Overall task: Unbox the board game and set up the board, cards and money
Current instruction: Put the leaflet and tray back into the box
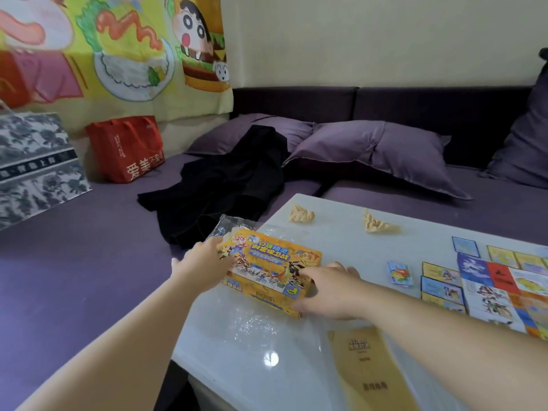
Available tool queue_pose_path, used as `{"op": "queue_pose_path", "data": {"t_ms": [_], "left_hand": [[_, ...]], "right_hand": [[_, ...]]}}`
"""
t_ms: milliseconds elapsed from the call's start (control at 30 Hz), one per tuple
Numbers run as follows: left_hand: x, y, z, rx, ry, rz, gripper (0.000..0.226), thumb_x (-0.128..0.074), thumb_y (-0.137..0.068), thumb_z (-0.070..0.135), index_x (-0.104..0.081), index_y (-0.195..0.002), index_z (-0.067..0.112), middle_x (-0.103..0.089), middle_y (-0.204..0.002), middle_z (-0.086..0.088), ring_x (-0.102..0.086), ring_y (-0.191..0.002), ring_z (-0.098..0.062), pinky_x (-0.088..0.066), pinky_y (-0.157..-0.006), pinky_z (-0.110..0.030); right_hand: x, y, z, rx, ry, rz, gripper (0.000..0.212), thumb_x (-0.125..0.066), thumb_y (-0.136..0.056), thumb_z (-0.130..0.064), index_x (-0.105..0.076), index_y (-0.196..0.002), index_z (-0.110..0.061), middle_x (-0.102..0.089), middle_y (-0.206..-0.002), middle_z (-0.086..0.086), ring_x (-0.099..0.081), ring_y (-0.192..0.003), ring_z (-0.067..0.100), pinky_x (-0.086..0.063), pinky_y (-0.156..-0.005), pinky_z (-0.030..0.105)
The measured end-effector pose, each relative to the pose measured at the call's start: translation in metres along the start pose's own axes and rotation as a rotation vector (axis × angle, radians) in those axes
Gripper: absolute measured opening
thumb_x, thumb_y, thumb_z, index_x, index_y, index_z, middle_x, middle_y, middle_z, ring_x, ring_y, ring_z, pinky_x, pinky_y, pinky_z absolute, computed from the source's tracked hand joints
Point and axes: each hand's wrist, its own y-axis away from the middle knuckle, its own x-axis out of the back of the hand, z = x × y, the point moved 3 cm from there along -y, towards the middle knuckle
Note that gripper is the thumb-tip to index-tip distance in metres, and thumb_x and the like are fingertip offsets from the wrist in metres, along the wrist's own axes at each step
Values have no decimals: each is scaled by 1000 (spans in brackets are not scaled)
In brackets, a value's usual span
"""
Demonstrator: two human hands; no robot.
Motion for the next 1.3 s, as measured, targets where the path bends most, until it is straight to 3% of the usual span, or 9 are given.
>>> {"op": "queue_pose_path", "data": {"t_ms": [133, 300, 400, 533, 700, 933, 1100, 1200, 1300], "left_hand": [[31, 9, 2, -73, 278, 190, 29, -49, -88, 23, -57, -114, 34, -61, -90, 6, -61, -79, -20, -50, -83, -38], [71, 46, 11, -129, 520, 472, 26, -47, -89, 18, -64, -101, 33, -62, -90, 7, -61, -81, -24, -53, -72, -39], [84, 71, 19, -48, 797, 567, 21, -48, -89, 19, -65, -92, 32, -61, -81, 13, -63, -78, -23, -55, -68, -41], [85, 111, 49, 37, 1100, 553, 19, -50, -90, 14, -63, -89, 28, -59, -79, 12, -59, -76, -19, -46, -68, -31], [70, 149, 86, -10, 1278, 409, 14, -55, -89, 13, -62, -88, 24, -65, -87, 6, -63, -88, -18, -50, -83, -33], [84, 188, 105, -285, 1122, 180, 14, -46, -96, 23, -53, -106, 28, -68, -87, 6, -68, -72, -11, -48, -60, -21], [100, 188, 74, -414, 285, 634, 42, -55, -85, 25, -50, -126, 34, -45, -124, 7, -41, -109, -19, -36, -85, -31], [90, 179, 63, -361, 210, 406, 62, -53, -87, 28, -27, -142, 41, -27, -140, 8, -38, -118, -23, -41, -80, -33], [82, 179, 61, -393, 268, 241, 61, -47, -89, 20, -27, -143, 40, -29, -141, 12, -50, -108, -17, -50, -76, -34]], "right_hand": [[4, -2, 2, -14, -273, 22, 91, -61, -73, -67, -18, -147, -36, -38, -147, 3, -33, -136, 25, -29, -111, 41], [31, 15, -7, 38, -811, 249, 92, -69, -81, -45, -10, -150, -30, -33, -149, -3, -34, -136, 17, -31, -108, 31], [46, 31, -13, -110, -1145, 407, 89, -68, -82, -40, -12, -150, -27, -36, -144, 2, -45, -125, 22, -42, -104, 42], [51, 59, -35, -210, -1584, 256, 74, -70, -83, -36, -30, -141, -16, -45, -118, 9, -55, -107, 28, -56, -81, 44], [58, 86, -58, -81, -1679, 215, 53, -69, -84, -31, -48, -128, -11, -60, -98, 11, -64, -77, 23, -57, -71, 42], [75, 107, -34, -133, -1572, 496, 40, -63, -87, -20, -46, -123, -21, -66, -111, 8, -67, -84, 24, -57, -69, 38], [80, 122, -16, -82, -1469, 496, 30, -54, -92, -22, -51, -122, -28, -67, -112, 1, -63, -74, 18, -51, -62, 31], [75, 130, -15, -38, -1396, 450, 26, -50, -95, -24, -58, -120, -28, -70, -108, 1, -62, -74, 18, -46, -60, 27], [72, 135, -14, -5, -1303, 382, 23, -48, -97, -27, -62, -115, -28, -72, -103, 2, -63, -78, 20, -44, -58, 25]]}}
